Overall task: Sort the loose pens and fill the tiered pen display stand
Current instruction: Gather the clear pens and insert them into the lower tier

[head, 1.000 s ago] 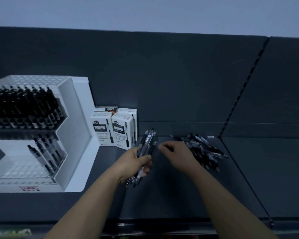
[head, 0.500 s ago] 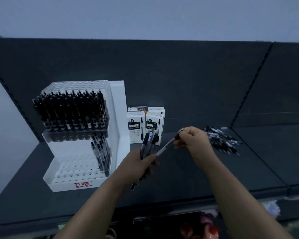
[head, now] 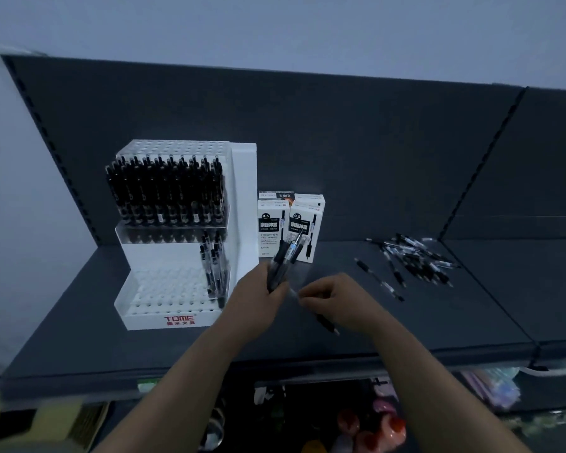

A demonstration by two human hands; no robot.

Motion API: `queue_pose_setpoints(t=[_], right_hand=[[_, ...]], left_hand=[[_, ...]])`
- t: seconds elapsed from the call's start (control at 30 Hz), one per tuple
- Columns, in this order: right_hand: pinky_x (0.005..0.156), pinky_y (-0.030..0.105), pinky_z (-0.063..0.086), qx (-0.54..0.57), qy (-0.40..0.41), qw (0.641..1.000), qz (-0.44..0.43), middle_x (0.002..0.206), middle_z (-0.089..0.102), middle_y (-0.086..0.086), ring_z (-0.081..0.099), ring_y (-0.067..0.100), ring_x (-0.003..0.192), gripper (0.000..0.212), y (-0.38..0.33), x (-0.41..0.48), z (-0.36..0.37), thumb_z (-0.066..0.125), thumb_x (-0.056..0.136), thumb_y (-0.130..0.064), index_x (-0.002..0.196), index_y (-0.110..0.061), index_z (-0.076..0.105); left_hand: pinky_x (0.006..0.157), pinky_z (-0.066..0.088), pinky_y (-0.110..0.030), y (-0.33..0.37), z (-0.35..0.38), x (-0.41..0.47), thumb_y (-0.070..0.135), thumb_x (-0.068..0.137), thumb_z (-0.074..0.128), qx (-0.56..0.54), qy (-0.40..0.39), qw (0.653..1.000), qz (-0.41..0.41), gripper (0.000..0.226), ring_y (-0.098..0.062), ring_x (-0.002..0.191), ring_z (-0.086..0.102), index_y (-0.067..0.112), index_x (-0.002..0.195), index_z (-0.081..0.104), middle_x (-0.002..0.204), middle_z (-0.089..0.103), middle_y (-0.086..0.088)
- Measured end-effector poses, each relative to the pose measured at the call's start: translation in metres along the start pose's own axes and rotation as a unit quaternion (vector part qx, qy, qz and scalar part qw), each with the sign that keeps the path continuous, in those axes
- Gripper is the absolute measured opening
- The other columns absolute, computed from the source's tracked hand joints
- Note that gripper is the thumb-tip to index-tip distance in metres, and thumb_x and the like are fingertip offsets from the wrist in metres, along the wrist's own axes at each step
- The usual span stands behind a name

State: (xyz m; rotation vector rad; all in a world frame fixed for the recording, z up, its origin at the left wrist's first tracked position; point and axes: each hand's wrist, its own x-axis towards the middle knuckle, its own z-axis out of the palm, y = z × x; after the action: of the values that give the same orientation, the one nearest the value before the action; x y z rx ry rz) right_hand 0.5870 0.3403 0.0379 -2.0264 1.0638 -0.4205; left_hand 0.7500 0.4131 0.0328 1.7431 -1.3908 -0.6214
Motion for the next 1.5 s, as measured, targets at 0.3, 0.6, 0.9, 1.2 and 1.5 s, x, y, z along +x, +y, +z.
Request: queue_pose_setpoints(t=[0.3, 0.6, 0.9, 1.2, 1.5], right_hand=[[0.062, 0.044, 0.053, 0.086, 0.097, 0.99, -0.058, 0.084, 0.066, 0.021, 0.059, 0.026, 0.063, 0.002, -0.06, 0.009, 0.014, 0.055, 0.093, -0.01, 0.095, -0.01, 0.054], [0.067, 0.044, 0.056, 0.128, 0.148, 0.973, -0.121, 0.075, 0.068, 0.004, 0.063, 0.018, 0.061, 0.017, -0.153, 0.036, 0.054, 0.038, 0.103, -0.016, 0.09, -0.018, 0.05], [0.072, 0.045, 0.055, -0.124, 0.19, 0.97, -0.092, 0.083, 0.066, 0.001, 0.067, 0.021, 0.072, 0.007, -0.17, 0.047, 0.092, 0.052, 0.097, -0.019, 0.092, -0.016, 0.056], [0.077, 0.039, 0.054, -0.21, 0.23, 0.948, -0.056, 0.094, 0.07, -0.003, 0.064, 0.019, 0.081, 0.013, -0.165, 0.047, 0.094, 0.058, 0.092, -0.022, 0.102, -0.018, 0.064], [0.073, 0.037, 0.053, -0.284, 0.183, 0.941, -0.014, 0.092, 0.069, 0.002, 0.063, 0.025, 0.085, 0.01, -0.159, 0.05, 0.109, 0.058, 0.09, -0.021, 0.099, -0.017, 0.06]], left_hand=[[0.051, 0.04, -0.026, -0.01, -0.067, -0.033, 0.026, 0.097, 0.052, -0.097, 0.069, 0.993, 0.014, 0.013, -0.013, 0.052, 0.048, 0.016, 0.09, 0.051, 0.067, 0.057, -0.002], [0.053, 0.033, -0.035, -0.062, -0.151, -0.027, 0.016, 0.097, 0.042, -0.134, 0.087, 0.986, -0.046, 0.014, -0.019, 0.057, 0.035, 0.009, 0.085, 0.041, 0.067, 0.04, -0.009], [0.057, 0.045, -0.028, -0.101, -0.176, -0.013, 0.019, 0.097, 0.049, -0.077, 0.014, 0.997, -0.022, 0.005, -0.014, 0.06, 0.055, 0.014, 0.099, 0.049, 0.084, 0.065, -0.004], [0.056, 0.043, -0.023, -0.109, -0.167, -0.007, 0.028, 0.101, 0.044, -0.051, -0.011, 0.999, -0.016, 0.013, -0.008, 0.06, 0.06, 0.021, 0.098, 0.054, 0.083, 0.069, 0.008], [0.046, 0.036, -0.008, -0.105, -0.165, -0.006, 0.026, 0.101, 0.044, -0.053, -0.001, 0.998, -0.025, 0.018, 0.0, 0.054, 0.054, 0.016, 0.099, 0.058, 0.069, 0.061, 0.01]])
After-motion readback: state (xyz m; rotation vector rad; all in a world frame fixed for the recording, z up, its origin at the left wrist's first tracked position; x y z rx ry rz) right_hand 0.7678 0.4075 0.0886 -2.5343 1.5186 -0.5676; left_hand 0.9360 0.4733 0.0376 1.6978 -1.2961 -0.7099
